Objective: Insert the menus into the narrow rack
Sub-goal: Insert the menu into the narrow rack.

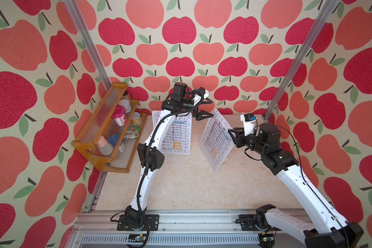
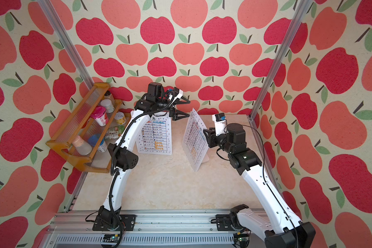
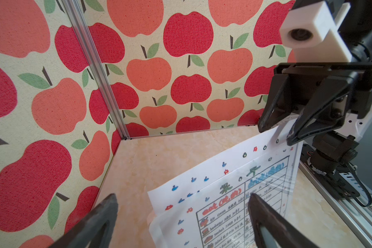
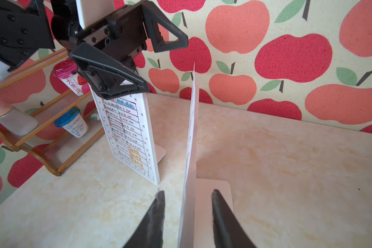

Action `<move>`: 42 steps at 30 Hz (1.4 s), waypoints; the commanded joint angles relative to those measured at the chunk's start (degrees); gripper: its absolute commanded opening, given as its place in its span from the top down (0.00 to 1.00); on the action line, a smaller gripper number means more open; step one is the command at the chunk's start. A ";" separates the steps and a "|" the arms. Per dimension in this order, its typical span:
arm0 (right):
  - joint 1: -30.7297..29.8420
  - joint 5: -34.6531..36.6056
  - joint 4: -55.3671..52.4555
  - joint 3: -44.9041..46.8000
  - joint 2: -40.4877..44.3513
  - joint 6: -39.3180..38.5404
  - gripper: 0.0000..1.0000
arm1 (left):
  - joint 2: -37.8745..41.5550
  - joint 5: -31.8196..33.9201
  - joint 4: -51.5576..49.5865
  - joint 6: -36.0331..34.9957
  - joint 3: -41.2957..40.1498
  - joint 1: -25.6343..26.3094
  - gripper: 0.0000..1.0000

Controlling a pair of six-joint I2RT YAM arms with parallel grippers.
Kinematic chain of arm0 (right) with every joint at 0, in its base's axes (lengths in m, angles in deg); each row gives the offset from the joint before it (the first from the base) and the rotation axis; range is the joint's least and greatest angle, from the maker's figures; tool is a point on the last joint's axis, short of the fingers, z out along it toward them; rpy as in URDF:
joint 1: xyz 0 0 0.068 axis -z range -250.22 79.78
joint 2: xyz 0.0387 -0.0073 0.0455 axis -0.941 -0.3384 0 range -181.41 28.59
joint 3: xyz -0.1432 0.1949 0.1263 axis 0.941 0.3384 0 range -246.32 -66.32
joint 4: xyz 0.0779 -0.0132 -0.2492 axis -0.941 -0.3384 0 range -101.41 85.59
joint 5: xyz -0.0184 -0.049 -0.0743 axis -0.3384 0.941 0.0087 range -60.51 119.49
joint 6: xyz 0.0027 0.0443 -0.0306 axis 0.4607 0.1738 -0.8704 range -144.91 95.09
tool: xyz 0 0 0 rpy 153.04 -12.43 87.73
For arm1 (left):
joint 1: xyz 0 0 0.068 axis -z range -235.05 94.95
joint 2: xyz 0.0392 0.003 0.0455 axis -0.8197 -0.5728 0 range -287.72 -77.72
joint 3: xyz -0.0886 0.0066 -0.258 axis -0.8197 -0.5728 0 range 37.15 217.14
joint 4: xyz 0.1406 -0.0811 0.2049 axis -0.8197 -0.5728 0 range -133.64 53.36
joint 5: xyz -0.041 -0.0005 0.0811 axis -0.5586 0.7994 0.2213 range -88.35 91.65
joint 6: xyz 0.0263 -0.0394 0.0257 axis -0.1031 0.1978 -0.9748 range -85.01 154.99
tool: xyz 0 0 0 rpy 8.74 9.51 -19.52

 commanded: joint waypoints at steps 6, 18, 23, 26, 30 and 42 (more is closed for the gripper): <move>-0.49 9.57 -3.54 -9.12 -4.75 2.48 0.37 | 3.78 -0.36 -0.99 -1.11 -0.40 -0.50 0.04; -0.58 10.79 -5.95 -12.92 -11.68 5.17 0.01 | 5.59 -0.98 -2.98 -3.41 -3.47 -1.35 0.01; -0.58 10.27 -4.87 -11.48 -11.54 5.88 0.01 | 6.17 -0.85 -3.32 -4.12 -4.88 -1.30 0.01; -0.52 11.02 -4.06 -11.16 -10.97 6.17 0.01 | 6.21 -0.49 -3.35 -4.33 -4.88 -1.29 0.01; -0.41 13.33 -4.50 -12.61 -11.26 6.08 0.01 | 6.35 -0.45 -3.16 -4.14 -4.87 -1.30 0.01; 0.14 15.57 -4.41 -13.60 -12.39 6.31 0.01 | 6.30 -0.26 -4.03 -4.98 -5.06 -1.38 0.01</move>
